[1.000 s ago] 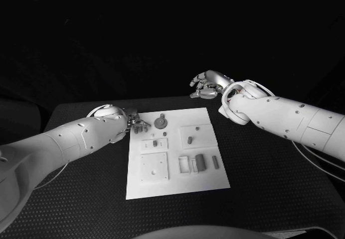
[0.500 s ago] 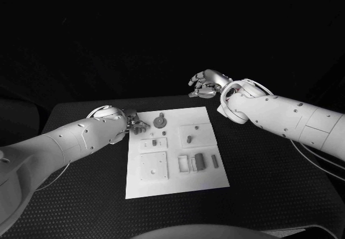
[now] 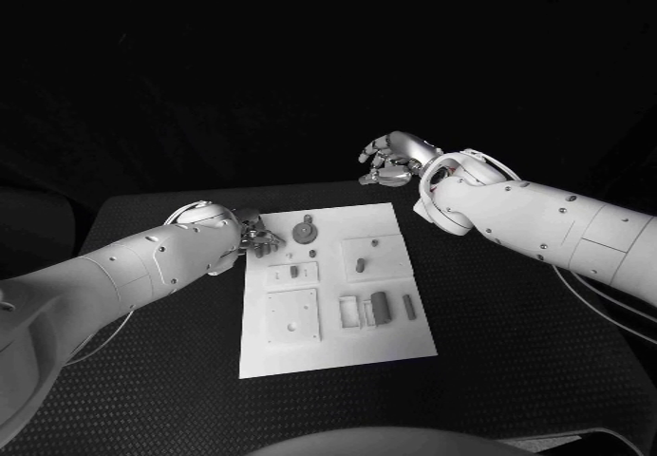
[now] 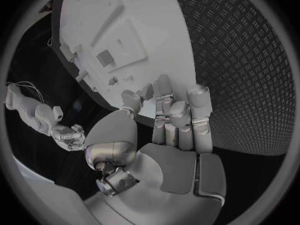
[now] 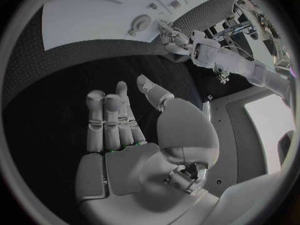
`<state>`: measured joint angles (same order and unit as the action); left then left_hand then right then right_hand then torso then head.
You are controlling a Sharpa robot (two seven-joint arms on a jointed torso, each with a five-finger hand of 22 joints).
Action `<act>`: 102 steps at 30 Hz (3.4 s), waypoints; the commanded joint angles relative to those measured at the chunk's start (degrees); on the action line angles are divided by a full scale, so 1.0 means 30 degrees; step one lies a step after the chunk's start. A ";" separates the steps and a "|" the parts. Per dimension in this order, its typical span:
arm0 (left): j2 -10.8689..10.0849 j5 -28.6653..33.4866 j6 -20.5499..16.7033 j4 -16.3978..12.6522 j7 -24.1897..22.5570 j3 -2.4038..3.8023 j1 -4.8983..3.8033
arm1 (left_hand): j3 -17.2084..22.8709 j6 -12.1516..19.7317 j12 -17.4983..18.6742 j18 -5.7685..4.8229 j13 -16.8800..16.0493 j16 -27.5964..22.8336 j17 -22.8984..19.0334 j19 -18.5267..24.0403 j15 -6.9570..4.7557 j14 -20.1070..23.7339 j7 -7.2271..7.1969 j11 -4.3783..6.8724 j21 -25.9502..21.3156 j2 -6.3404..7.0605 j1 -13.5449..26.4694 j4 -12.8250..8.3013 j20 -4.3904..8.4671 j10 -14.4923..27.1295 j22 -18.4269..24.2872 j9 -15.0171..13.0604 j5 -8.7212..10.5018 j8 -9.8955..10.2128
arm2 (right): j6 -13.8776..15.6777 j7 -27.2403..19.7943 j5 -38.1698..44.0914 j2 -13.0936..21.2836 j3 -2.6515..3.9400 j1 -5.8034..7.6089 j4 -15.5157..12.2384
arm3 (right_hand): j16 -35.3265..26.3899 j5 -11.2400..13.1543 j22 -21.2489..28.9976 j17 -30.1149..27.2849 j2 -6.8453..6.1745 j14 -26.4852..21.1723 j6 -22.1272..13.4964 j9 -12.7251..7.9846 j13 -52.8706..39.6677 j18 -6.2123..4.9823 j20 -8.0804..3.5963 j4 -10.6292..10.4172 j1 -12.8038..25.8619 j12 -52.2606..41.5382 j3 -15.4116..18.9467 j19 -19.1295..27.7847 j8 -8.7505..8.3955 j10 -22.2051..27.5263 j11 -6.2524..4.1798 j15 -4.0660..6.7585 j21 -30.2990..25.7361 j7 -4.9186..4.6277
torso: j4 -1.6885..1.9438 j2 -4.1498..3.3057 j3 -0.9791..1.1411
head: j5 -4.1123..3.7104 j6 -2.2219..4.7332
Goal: Assemble the parts on the task board
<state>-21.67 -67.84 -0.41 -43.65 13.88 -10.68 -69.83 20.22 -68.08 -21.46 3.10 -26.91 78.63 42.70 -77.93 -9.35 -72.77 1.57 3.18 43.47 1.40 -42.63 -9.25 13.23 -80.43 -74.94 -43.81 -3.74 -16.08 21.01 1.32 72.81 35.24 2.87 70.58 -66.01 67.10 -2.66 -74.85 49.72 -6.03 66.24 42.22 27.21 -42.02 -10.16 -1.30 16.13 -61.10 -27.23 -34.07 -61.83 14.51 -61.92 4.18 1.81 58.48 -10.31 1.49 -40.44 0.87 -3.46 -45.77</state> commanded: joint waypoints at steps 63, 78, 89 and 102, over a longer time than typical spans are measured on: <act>-0.0415 0.3042 0.0755 -0.0178 0.0250 0.0203 0.0029 | 0.4386 -0.0071 -0.0078 0.1009 -0.0473 -0.0273 0.0622 -0.0503 -0.0005 -0.0348 0.0200 -0.0031 -0.0021 -0.1335 -0.1762 -0.2010 0.0167 0.0069 -0.0305 -0.0528 -0.0029 0.0181 | -0.0781 0.0098 0.0186 -0.0122 0.0009 -0.0006 0.0330 | -0.0041 -0.0036 -0.0032 -0.0037 0.0061 -0.0105 -0.0081 -0.0004 -0.0049 -0.1612 -0.0095 -0.0107 0.0242 0.0058 0.0077 -0.0079 0.0086 0.0004 0.0086 0.0040 -0.0091 -0.0220 | -0.0017 -0.0018 0.0023 | 0.0043 -0.0117; -0.1616 0.3703 0.0936 -0.1725 0.0435 0.1206 -0.0061 | 0.4867 -0.0100 -0.0103 0.0943 -0.0525 -0.0288 0.0697 -0.0529 0.0001 -0.0387 0.0199 -0.0036 0.0020 -0.1626 -0.1886 -0.2151 0.0179 0.0061 -0.0333 -0.0605 0.0184 0.0174 | -0.0781 0.0118 0.0186 -0.0003 0.0007 -0.0010 0.0506 | -0.0041 -0.0036 -0.0034 -0.0038 0.0062 -0.0106 -0.0083 -0.0004 -0.0051 -0.1612 -0.0095 -0.0114 0.0253 0.0059 0.0078 -0.0078 0.0086 0.0004 0.0087 0.0039 -0.0092 -0.0221 | 0.0050 0.0014 -0.0001 | 0.0096 -0.0088; -0.3384 0.4290 0.0581 -0.4754 0.0873 0.1360 -0.0502 | 0.4910 -0.0120 -0.0122 0.0945 -0.0543 -0.0272 0.0726 -0.0544 -0.0005 -0.0401 0.0192 -0.0030 0.0039 -0.1653 -0.1933 -0.2228 0.0200 0.0039 -0.0339 -0.0629 0.0222 0.0163 | -0.0807 0.0140 0.0186 0.0065 0.0007 -0.0010 0.0837 | -0.0040 -0.0035 -0.0036 -0.0039 0.0051 -0.0106 -0.0084 -0.0005 -0.0052 -0.1612 -0.0093 -0.0120 0.0270 0.0059 0.0086 -0.0079 0.0086 0.0003 0.0088 0.0039 -0.0092 -0.0222 | 0.0143 0.0026 -0.0020 | 0.0177 -0.0071; -0.4179 0.4076 0.0523 -0.6830 0.1387 0.1019 -0.0466 | 0.5024 -0.0182 -0.0166 0.0938 -0.0577 -0.0216 0.0797 -0.0571 -0.0031 -0.0427 0.0157 -0.0003 0.0085 -0.1685 -0.2100 -0.2356 0.0226 -0.0013 -0.0353 -0.0673 0.0206 0.0131 | -0.0814 0.0144 0.0186 0.0189 0.0005 -0.0010 0.0885 | -0.0038 -0.0036 -0.0040 -0.0041 0.0039 -0.0108 -0.0083 -0.0004 -0.0057 -0.1612 -0.0092 -0.0136 0.0295 0.0060 0.0089 -0.0079 0.0089 0.0000 0.0087 0.0039 -0.0095 -0.0221 | 0.0083 -0.0021 -0.0016 | 0.0345 -0.0160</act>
<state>-34.11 -55.58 1.40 -63.72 17.33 -7.49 -71.27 33.28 -68.37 -21.68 1.74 -28.56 78.05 45.02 -79.26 -9.30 -73.79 1.72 3.30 43.57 -1.59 -46.22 -14.37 13.91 -80.55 -74.92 -45.77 -3.02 -15.69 19.09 1.80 72.96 35.74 2.86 70.57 -63.30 67.10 -2.66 -74.91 49.68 -5.81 66.24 42.15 27.21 -42.11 -10.17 -1.29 15.98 -60.88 -27.23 -33.91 -61.82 14.51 -61.92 4.18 1.81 58.49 -10.37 1.81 -40.46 0.81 -2.52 -46.17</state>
